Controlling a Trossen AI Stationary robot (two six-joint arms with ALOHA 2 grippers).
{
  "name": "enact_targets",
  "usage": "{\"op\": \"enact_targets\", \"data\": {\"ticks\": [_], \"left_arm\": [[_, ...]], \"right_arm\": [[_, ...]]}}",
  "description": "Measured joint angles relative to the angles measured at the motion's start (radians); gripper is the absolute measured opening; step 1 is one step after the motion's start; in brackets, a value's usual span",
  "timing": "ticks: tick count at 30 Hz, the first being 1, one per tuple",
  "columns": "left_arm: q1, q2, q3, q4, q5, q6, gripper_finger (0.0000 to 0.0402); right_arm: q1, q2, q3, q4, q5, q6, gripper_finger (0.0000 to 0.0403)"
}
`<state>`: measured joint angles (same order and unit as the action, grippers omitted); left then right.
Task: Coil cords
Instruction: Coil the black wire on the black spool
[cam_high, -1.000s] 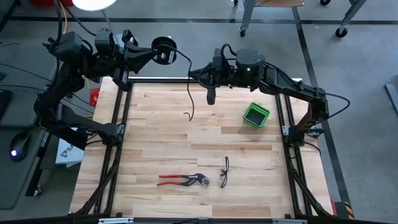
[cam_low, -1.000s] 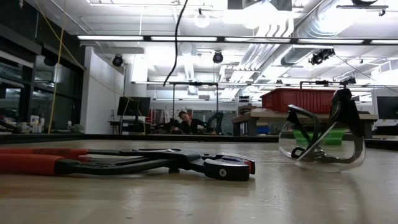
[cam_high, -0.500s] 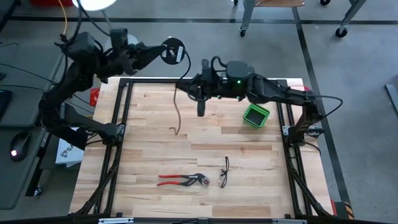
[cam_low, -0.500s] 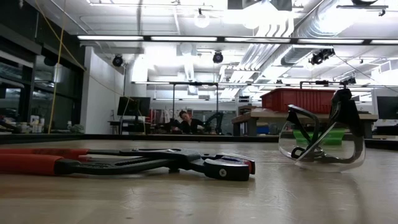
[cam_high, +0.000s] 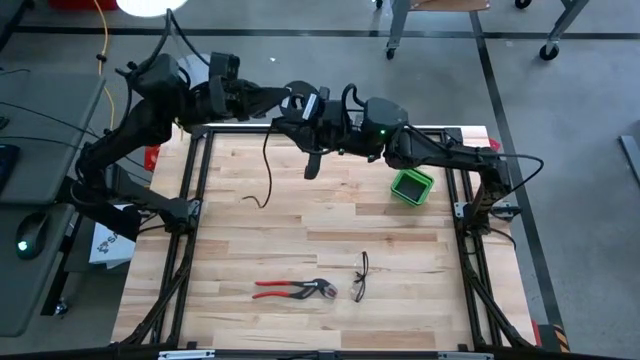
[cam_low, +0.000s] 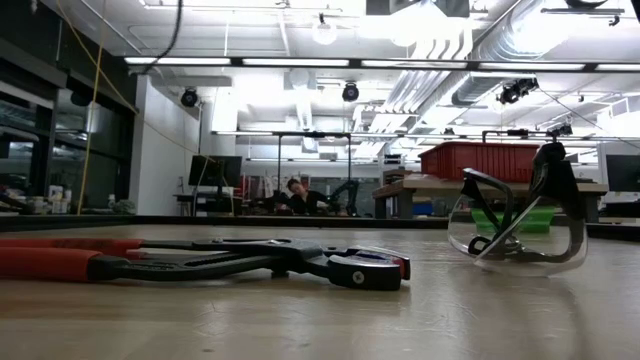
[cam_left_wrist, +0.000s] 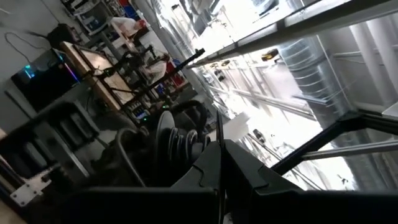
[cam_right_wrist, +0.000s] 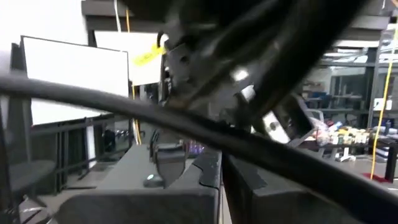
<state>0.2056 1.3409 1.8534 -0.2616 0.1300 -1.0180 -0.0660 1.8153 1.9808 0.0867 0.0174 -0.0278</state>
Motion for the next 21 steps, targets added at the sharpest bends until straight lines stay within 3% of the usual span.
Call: {"op": "enact_targets", "data": {"ticks": [8, 21], "left_arm": [[-0.018, 0.0, 0.0, -0.003, 0.0, 0.008, 0.0], [0.018, -0.045, 0.0, 0.0, -0.107, 0.13, 0.0]], "right_arm": [[-0.007, 0.001, 0.0, 0.03, 0.009, 0.002, 0.0], [0.02, 0.0, 0.0, 0.003, -0.013, 0.001, 0.0001]]}}
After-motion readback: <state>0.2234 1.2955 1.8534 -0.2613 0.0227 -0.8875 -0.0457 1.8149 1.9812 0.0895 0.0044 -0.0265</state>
